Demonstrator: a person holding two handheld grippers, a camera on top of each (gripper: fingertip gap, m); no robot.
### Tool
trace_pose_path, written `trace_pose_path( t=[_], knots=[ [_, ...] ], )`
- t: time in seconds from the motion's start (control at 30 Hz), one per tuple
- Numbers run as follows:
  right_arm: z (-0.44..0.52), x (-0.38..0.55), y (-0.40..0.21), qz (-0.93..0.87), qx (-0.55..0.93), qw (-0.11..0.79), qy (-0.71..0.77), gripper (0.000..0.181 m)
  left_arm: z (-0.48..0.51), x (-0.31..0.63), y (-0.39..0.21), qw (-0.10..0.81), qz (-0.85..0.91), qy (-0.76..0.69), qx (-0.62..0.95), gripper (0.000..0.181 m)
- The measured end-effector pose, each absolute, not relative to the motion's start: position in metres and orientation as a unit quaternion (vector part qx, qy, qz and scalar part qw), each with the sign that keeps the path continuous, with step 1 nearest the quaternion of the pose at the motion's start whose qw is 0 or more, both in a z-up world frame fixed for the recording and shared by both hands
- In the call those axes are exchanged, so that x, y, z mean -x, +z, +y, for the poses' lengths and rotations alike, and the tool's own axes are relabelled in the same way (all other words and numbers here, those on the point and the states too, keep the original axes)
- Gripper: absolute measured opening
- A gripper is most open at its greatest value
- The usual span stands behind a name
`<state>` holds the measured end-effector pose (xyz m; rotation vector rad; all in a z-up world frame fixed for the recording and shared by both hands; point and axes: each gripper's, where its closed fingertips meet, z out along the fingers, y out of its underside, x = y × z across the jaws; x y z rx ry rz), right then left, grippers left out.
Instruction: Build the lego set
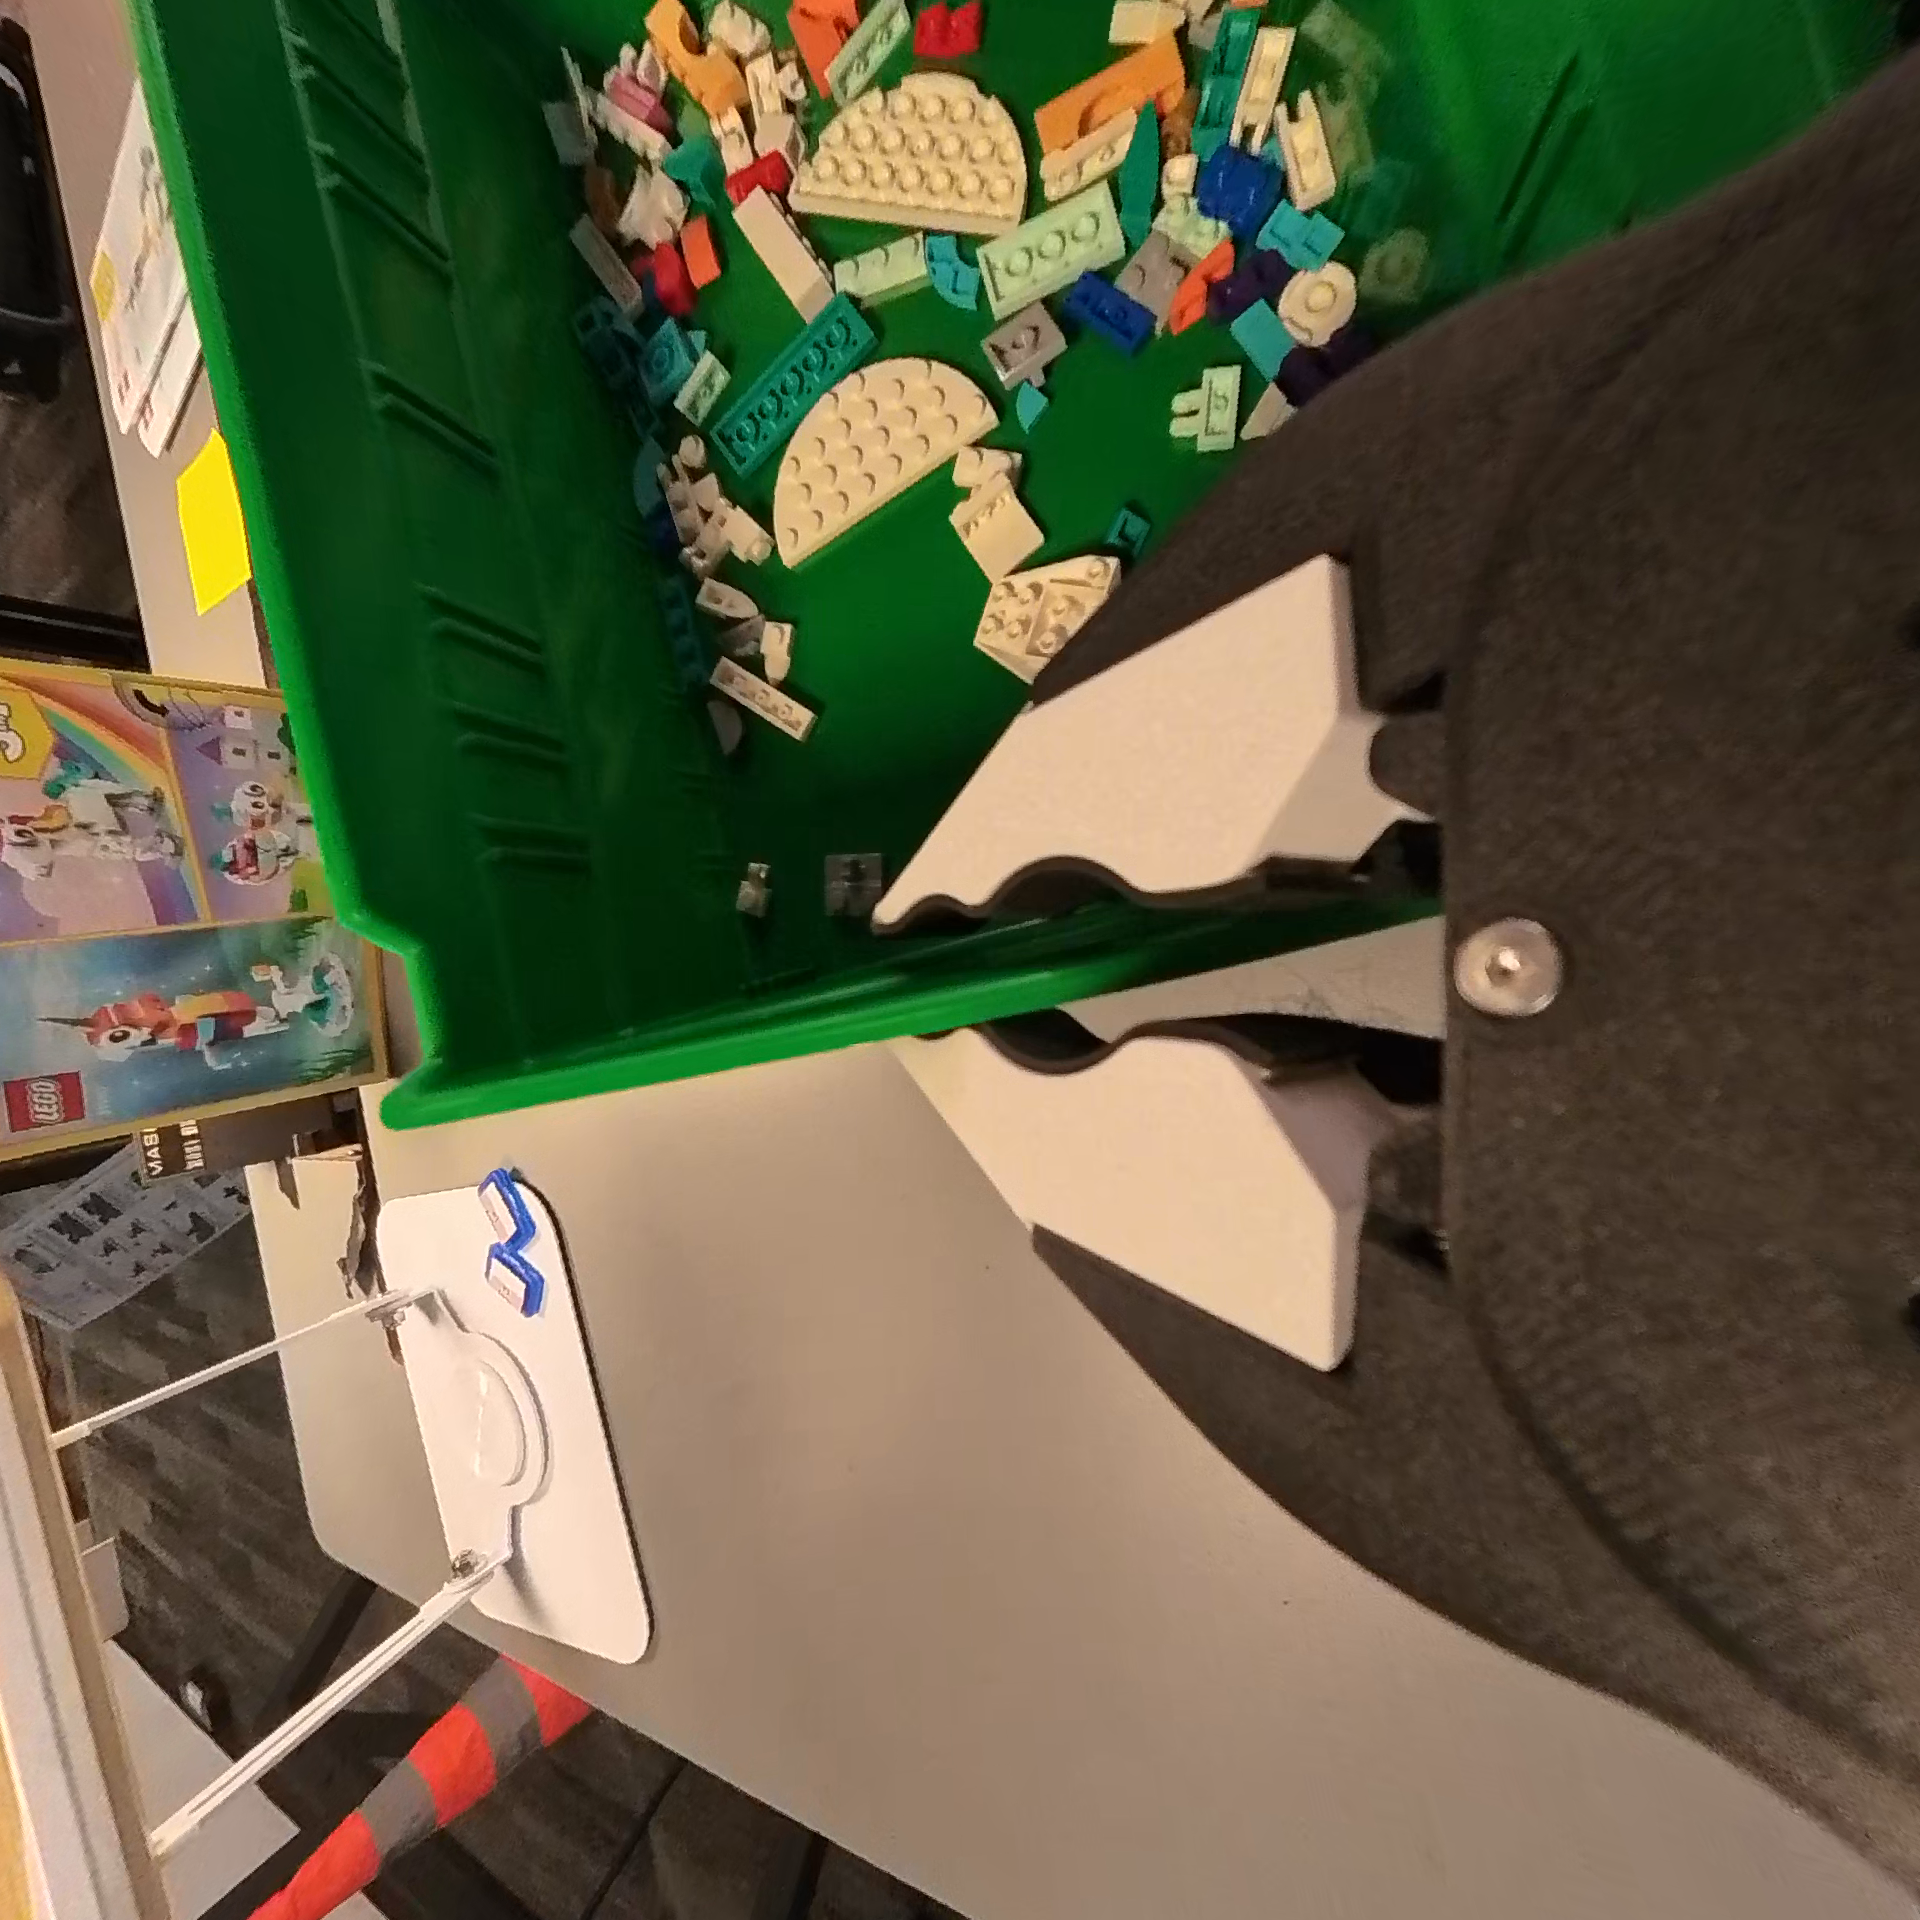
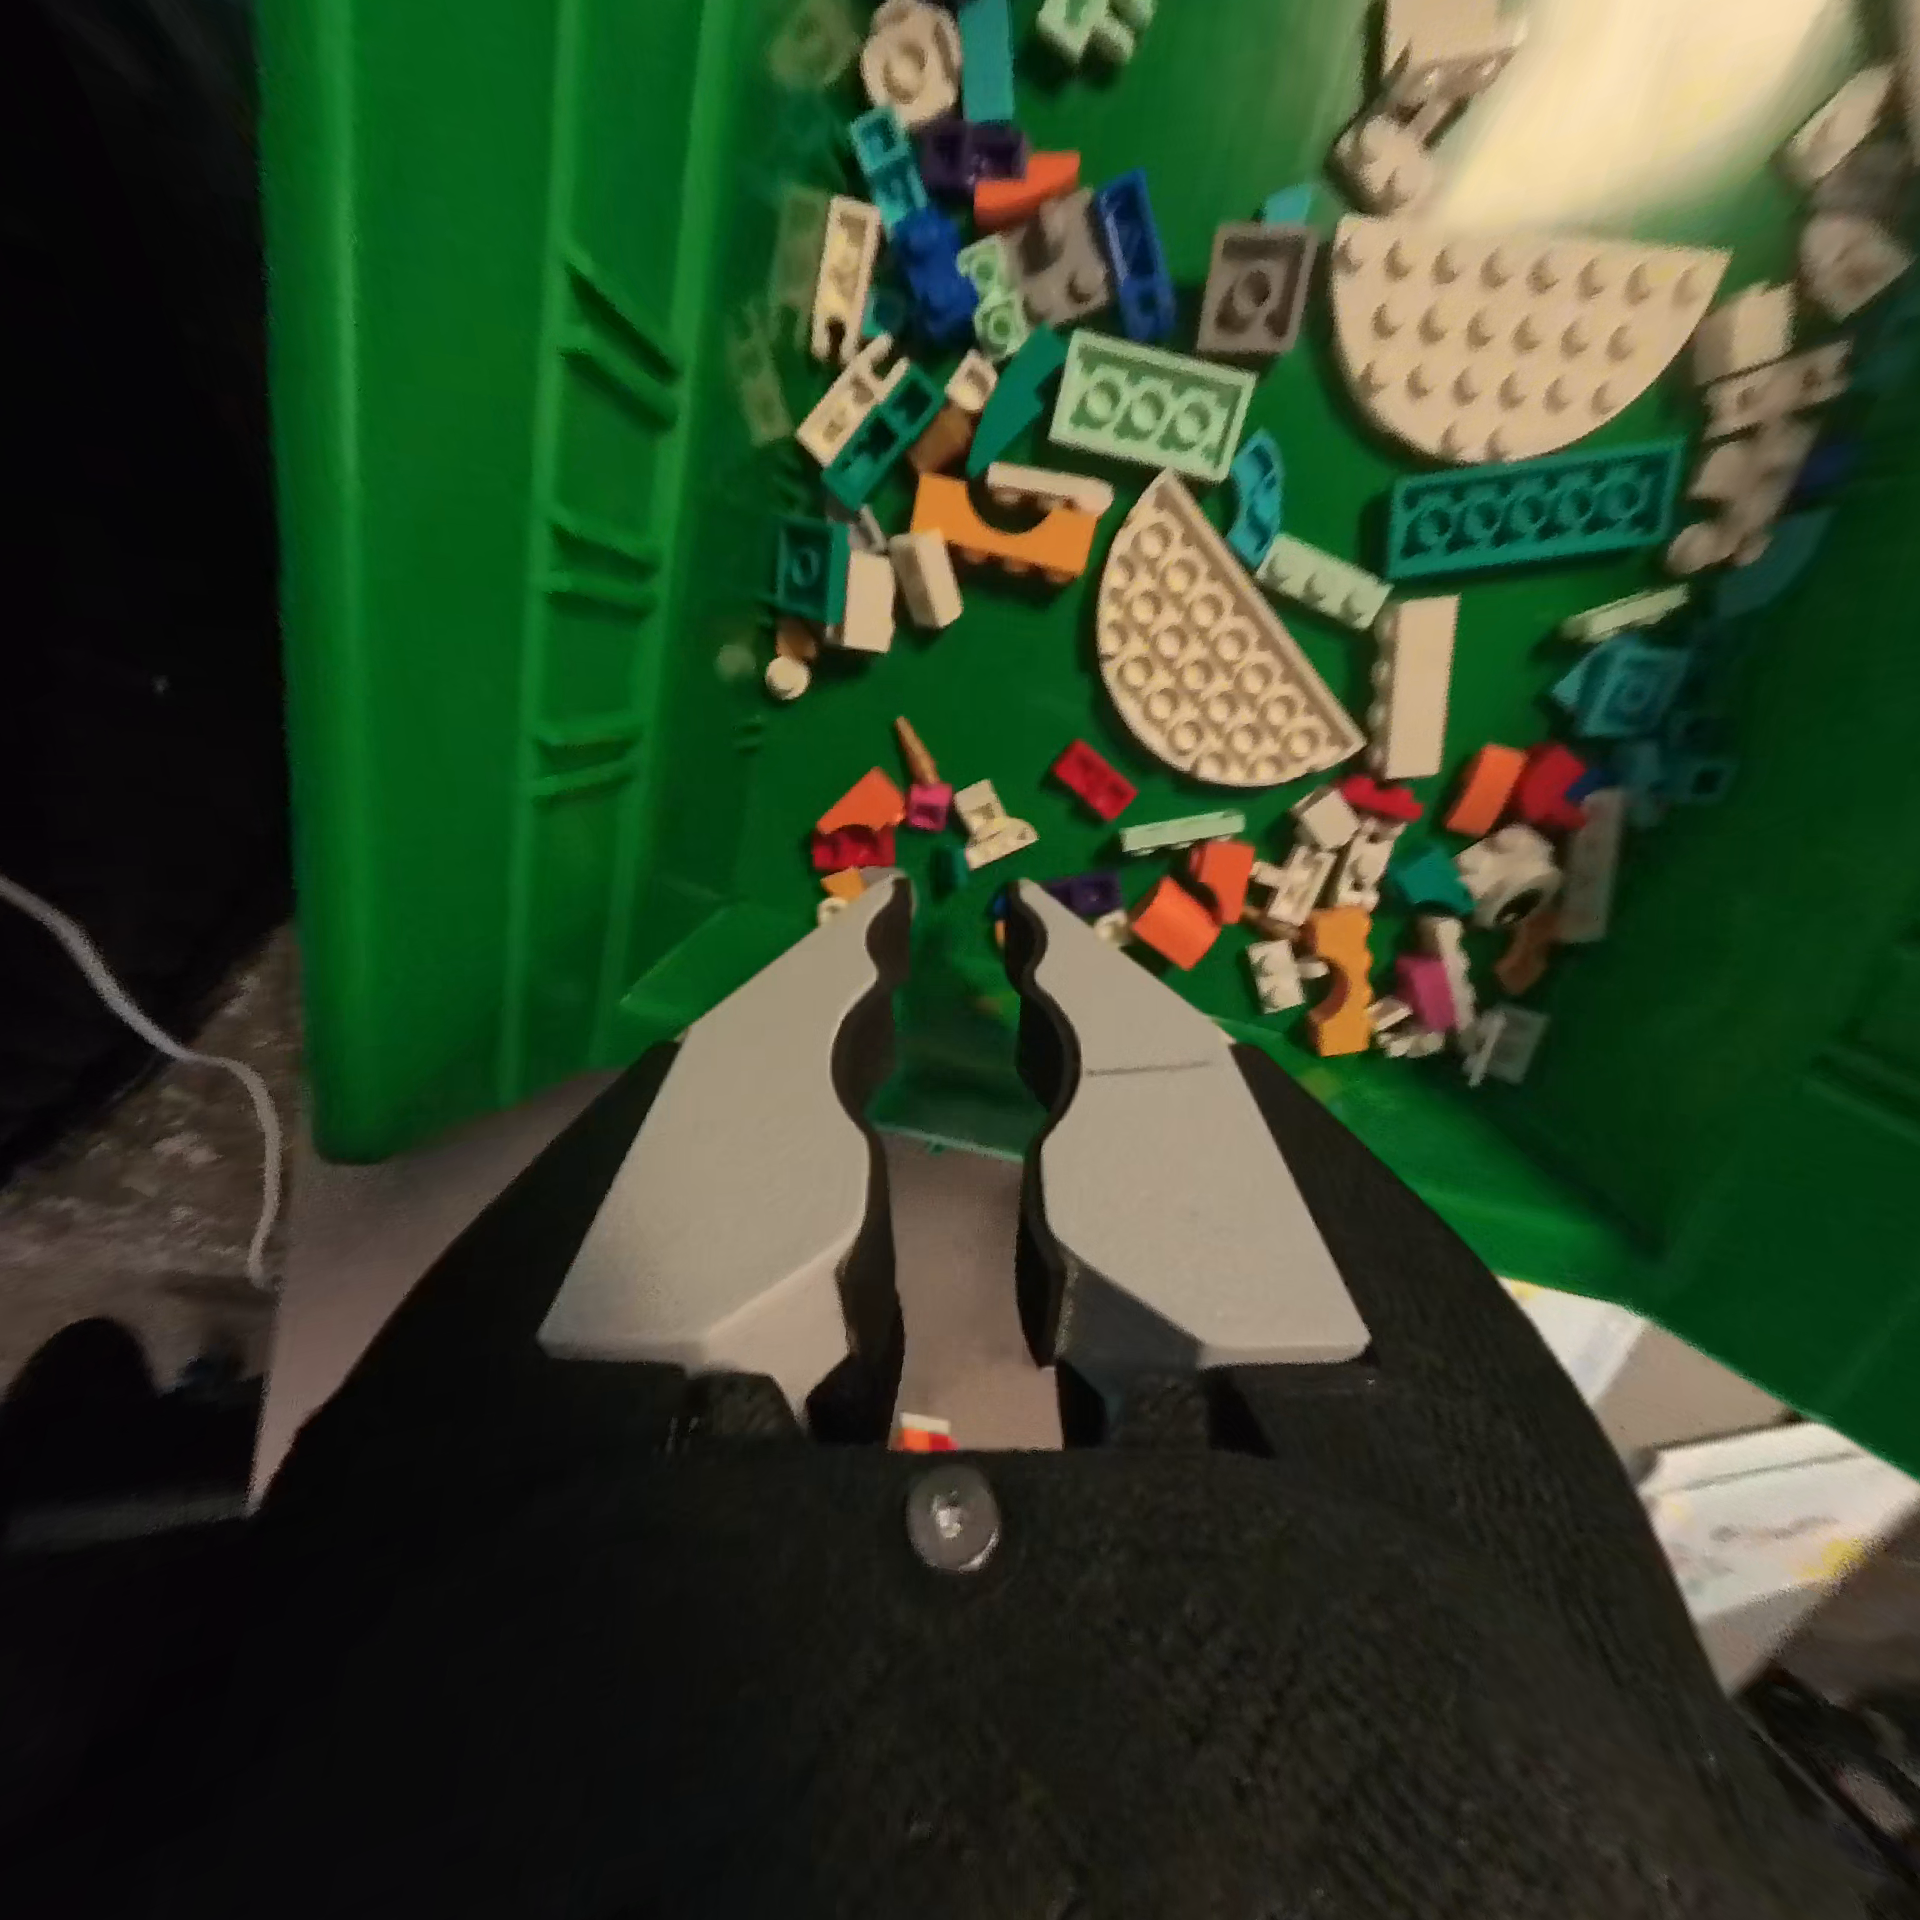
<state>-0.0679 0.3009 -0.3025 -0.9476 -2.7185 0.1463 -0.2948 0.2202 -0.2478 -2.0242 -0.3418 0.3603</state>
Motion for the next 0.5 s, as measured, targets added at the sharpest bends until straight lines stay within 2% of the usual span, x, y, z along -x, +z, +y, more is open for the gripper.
trace_pose_path(
  t=[0.13,0.3,0.5],
  knots=[
    [0.294,0.057,-0.306,-0.931,0.35,0.078,0.073,0.024,0.22,0.295,-0.248,0.505,-0.142,0.15,0.838,0.009],
    [0.297,0.064,-0.309,-0.939,0.328,0.093,0.045,0.023,0.219,0.295,-0.247,0.507,-0.144,0.155,0.835,0.009],
    [0.268,0.081,-0.309,-0.946,0.29,0.097,0.109,0.019,0.218,0.294,-0.246,0.512,-0.143,0.155,0.833,0.009]
  ],
)
